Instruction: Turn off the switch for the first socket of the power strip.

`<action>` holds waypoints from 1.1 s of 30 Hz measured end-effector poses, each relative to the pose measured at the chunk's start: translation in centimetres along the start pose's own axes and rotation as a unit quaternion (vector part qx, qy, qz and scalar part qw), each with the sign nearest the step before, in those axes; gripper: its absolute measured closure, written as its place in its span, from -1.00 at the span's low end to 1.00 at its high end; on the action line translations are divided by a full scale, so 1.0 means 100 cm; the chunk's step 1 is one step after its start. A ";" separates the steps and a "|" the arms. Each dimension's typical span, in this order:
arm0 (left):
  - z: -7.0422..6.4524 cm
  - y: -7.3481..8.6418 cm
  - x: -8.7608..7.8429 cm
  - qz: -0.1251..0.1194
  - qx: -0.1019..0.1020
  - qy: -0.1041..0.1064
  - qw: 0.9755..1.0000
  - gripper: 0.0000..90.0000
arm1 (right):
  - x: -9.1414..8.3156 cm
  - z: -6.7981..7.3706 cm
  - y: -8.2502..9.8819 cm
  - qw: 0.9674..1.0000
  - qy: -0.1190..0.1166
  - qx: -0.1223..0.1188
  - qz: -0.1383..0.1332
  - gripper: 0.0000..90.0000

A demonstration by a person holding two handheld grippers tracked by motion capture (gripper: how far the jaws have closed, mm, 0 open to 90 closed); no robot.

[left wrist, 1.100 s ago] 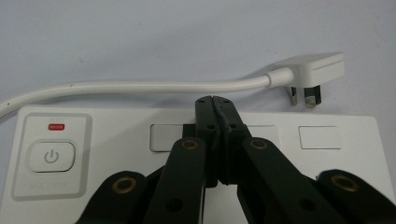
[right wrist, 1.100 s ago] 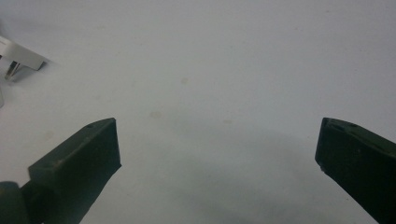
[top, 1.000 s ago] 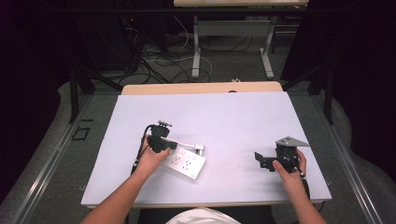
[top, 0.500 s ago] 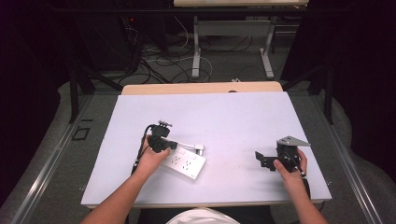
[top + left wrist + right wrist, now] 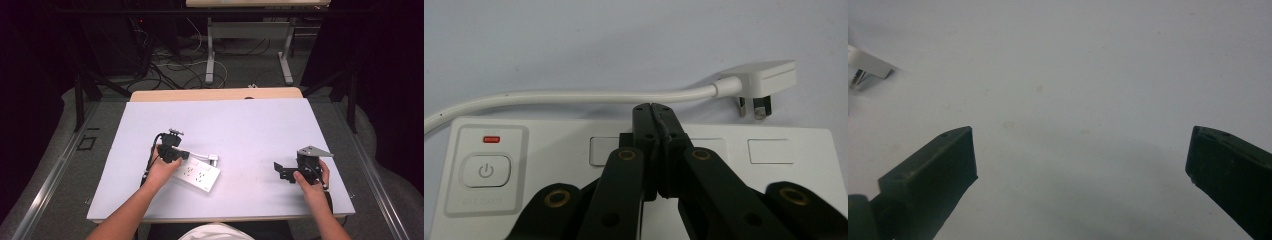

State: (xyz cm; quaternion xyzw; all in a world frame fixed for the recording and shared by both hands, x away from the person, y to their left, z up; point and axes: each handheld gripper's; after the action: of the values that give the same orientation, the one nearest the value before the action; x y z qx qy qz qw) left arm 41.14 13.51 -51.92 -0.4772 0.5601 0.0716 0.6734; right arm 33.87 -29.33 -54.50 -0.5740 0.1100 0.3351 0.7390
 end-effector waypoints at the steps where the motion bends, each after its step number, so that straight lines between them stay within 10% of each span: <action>1: 0.000 0.000 0.000 0.000 0.000 0.000 1.000 1.00 | 0.000 -0.001 0.000 1.000 0.000 -0.001 0.000 -1.00; 33: -0.003 -0.012 -0.031 -0.046 0.008 0.000 0.999 0.87 | -0.010 -0.004 0.002 1.000 0.010 0.007 -0.011 -1.00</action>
State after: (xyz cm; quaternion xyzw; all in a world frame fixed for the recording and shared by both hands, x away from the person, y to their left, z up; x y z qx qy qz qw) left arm 40.58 13.96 -48.70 -0.4967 0.5380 0.0361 0.6801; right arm 33.07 -30.09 -54.24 -0.5731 0.1134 0.3208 0.7455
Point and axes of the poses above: each handheld gripper's, and its own axes: x roughly forward along the jaws, y roughly out of its underside, z roughly to its left, and after that the axes turned 15 degrees about x, right-handed
